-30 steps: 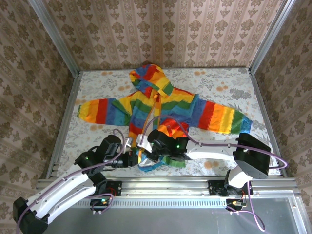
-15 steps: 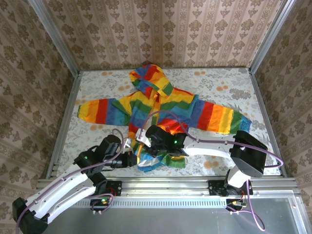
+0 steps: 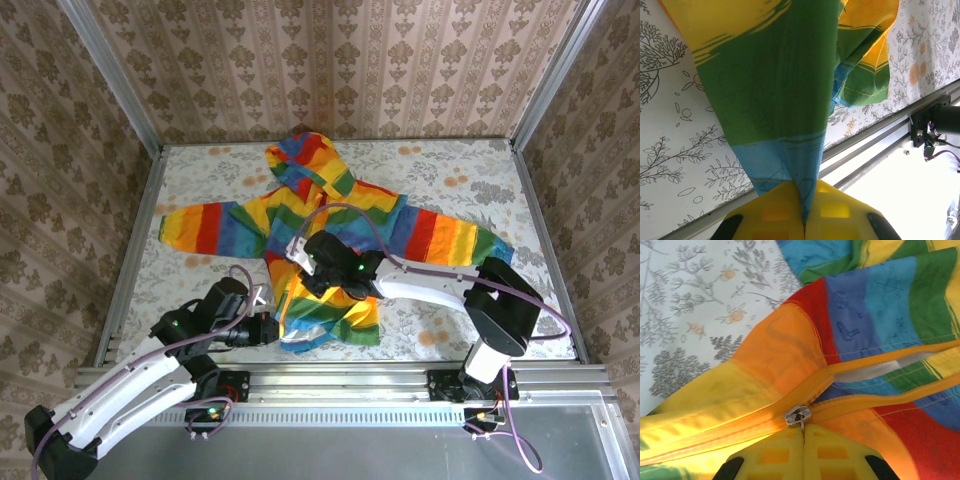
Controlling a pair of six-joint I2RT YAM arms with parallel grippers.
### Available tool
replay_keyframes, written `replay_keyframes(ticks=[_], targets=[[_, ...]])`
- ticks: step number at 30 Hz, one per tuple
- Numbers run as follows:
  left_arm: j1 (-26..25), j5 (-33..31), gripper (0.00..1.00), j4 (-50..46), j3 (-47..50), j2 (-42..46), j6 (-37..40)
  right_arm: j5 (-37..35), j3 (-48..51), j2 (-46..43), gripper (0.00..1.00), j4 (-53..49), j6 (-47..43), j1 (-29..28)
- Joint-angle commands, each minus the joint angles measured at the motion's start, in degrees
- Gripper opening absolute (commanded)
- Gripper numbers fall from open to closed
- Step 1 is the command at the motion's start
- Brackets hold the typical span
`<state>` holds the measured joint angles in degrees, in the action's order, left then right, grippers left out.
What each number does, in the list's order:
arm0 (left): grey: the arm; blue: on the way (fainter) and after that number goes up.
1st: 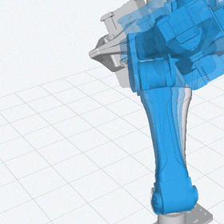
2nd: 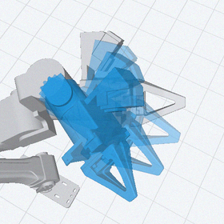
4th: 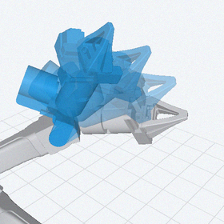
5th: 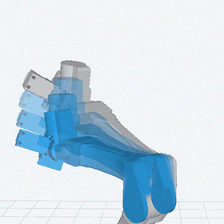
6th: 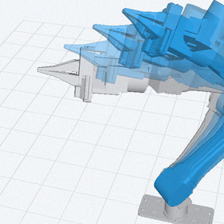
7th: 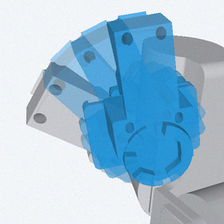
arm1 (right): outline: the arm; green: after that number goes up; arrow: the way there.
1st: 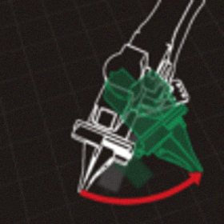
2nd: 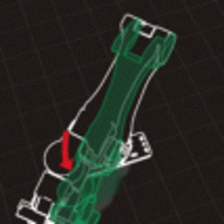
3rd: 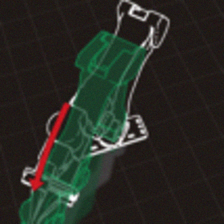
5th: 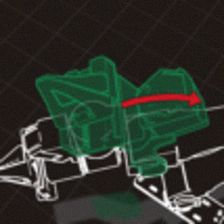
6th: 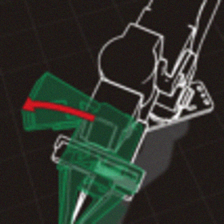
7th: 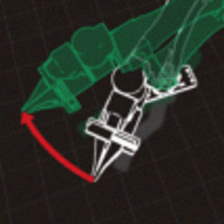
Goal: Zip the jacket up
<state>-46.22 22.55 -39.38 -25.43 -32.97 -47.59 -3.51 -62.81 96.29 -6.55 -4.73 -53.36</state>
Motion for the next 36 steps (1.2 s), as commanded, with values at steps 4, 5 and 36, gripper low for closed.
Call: replay_keyframes(ticks=[4,5,36], targets=[[-0.8,1.1,0.00,-4.9,-1.5,0.7,0.0,-2.0,-3.6,2.7,0.00,-0.3,-1.3,4.3],[-0.8,1.2,0.00,-4.9,-1.4,0.7,0.0,-1.9,-3.9,3.0,0.00,-0.4,-1.6,4.7],[-0.8,-0.1,0.00,-5.7,-1.7,0.7,-0.3,-0.1,-12.9,9.7,0.00,-2.5,-5.2,17.1]])
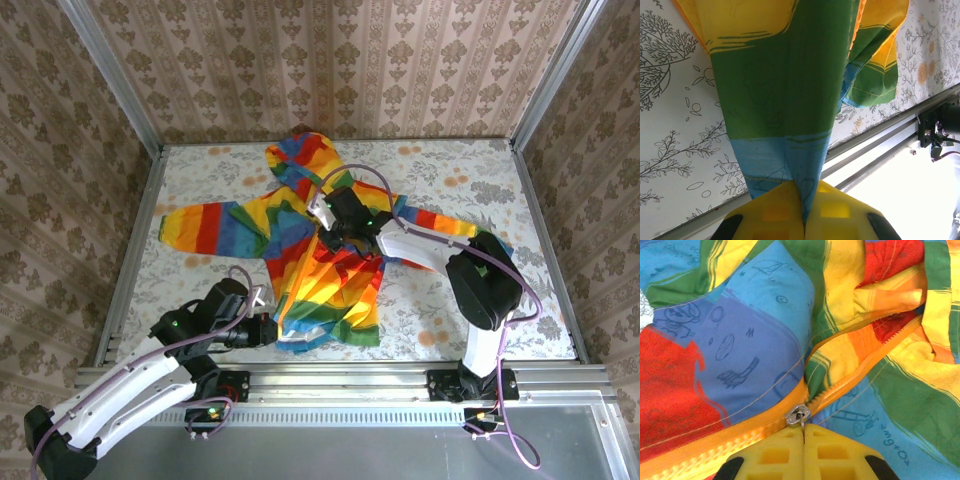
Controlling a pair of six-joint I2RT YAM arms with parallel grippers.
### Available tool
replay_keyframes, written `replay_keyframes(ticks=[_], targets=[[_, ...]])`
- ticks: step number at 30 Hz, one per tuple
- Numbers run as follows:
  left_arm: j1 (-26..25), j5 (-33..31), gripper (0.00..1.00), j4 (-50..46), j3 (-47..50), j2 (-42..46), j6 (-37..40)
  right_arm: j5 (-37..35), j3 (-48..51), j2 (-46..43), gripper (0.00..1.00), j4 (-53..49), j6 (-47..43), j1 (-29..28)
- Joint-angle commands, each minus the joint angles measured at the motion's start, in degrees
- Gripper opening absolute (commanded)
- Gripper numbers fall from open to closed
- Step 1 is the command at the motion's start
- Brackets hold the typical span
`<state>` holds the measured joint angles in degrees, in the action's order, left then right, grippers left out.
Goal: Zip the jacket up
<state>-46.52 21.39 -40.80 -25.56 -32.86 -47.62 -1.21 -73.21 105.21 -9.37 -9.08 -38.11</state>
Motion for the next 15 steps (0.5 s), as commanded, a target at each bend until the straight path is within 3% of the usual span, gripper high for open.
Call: replay_keyframes(ticks=[1,15], targets=[[-0.6,1.0,0.00,-4.5,-1.5,0.6,-0.3,-2.4,-2.7,0.9,0.00,0.3,-0.9,2.1],[-0.6,0.8,0.00,-5.6,-1.8,1.5,-0.7,-2.5,-7.5,3.2,0.00,-2.0,-0.9,7.6]])
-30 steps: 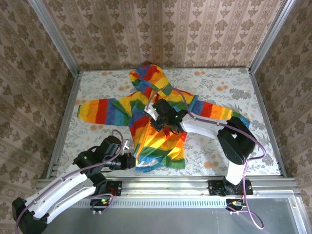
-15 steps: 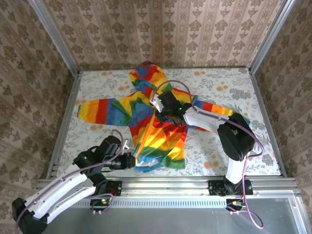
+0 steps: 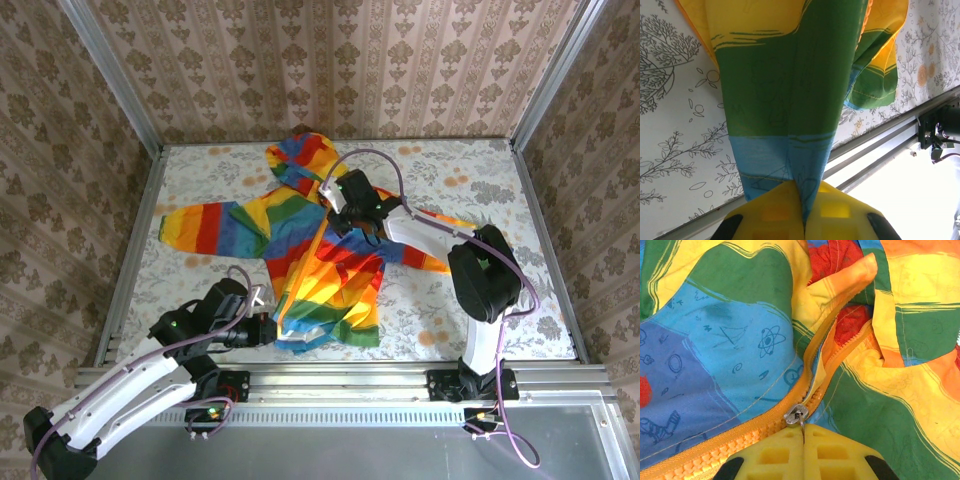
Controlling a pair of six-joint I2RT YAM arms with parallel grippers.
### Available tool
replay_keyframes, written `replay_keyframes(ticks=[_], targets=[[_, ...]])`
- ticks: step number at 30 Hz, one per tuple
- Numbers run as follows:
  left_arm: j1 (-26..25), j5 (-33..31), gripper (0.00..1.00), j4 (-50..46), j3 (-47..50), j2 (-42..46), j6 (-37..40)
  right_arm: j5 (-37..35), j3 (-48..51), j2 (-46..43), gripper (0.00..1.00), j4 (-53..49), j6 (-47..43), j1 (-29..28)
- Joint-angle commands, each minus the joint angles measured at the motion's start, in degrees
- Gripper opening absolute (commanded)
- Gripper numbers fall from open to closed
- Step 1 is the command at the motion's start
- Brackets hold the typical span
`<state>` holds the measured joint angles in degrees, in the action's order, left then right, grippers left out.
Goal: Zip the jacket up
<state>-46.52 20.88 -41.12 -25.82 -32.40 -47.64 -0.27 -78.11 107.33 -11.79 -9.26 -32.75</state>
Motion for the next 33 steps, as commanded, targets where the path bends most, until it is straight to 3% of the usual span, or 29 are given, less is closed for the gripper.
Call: replay_keyframes(ticks=[1,33], targets=[[-0.7,1.3,0.00,-5.5,-1.6,1.1,-0.7,-3.5,-2.9,1.4,0.00,0.3,-1.0,2.6],[-1.2,0.8,0.00,-9.9,-2.8,4.2,-2.2,1.4,-19.1,14.9,0.00,-2.9,-1.6,8.7]])
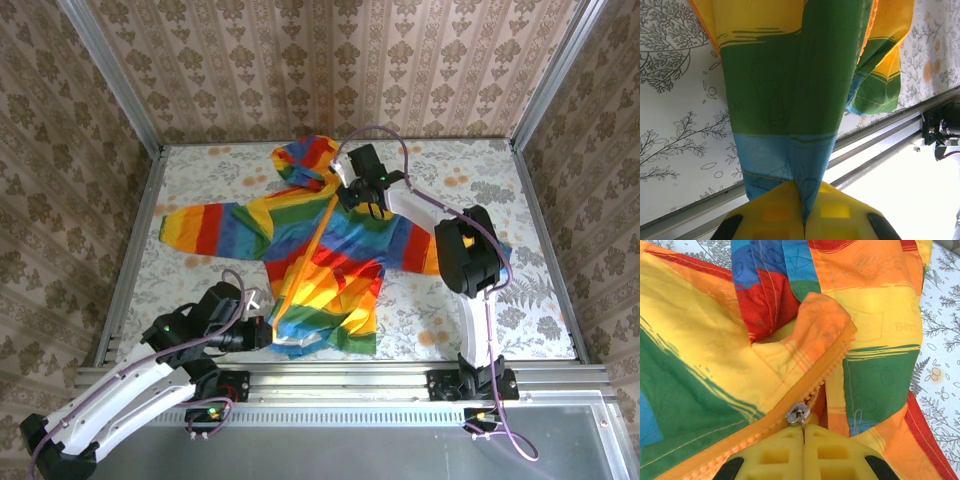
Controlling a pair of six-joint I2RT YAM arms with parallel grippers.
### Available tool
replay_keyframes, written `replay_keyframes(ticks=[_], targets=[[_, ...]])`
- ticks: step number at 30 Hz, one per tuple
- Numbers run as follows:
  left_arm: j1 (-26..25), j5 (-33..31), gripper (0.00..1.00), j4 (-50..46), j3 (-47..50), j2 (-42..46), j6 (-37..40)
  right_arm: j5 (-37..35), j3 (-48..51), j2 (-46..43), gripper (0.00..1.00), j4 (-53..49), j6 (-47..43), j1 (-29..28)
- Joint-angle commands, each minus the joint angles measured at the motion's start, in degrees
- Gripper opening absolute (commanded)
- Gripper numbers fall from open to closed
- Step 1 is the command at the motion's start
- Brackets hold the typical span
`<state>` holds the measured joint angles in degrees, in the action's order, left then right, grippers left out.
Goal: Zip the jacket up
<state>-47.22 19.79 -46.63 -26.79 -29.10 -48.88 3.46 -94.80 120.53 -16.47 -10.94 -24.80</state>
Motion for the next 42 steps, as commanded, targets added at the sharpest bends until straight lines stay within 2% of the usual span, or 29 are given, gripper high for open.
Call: replay_keyframes(ticks=[1,17,27,37,42], targets=[[-0.5,1.9,0.00,-4.7,-2.0,0.9,-1.0,-2.4,-2.9,2.1,0.00,1.7,0.3,1.0],[-0.5,1.8,0.00,-4.5,0.4,1.8,-3.4,1.0,-15.5,8.7,0.00,-1.5,2.8,6.1],[-0.4,1.4,0.00,-0.7,2.3,0.4,-4.7,0.6,-24.9,12.7,0.00,-5.7,1.2,7.5],[-0.2,-0.1,0.00,5.7,2.4,-7.0,-4.0,-2.0,-34.9,16.9,0.00,-10.7,-3.2,8.7],[3.2,-4.2,0.00,1.9,0.5,-13.0,-3.8,-2.4,-35.2,17.0,0.00,-10.2,-2.7,9.2]])
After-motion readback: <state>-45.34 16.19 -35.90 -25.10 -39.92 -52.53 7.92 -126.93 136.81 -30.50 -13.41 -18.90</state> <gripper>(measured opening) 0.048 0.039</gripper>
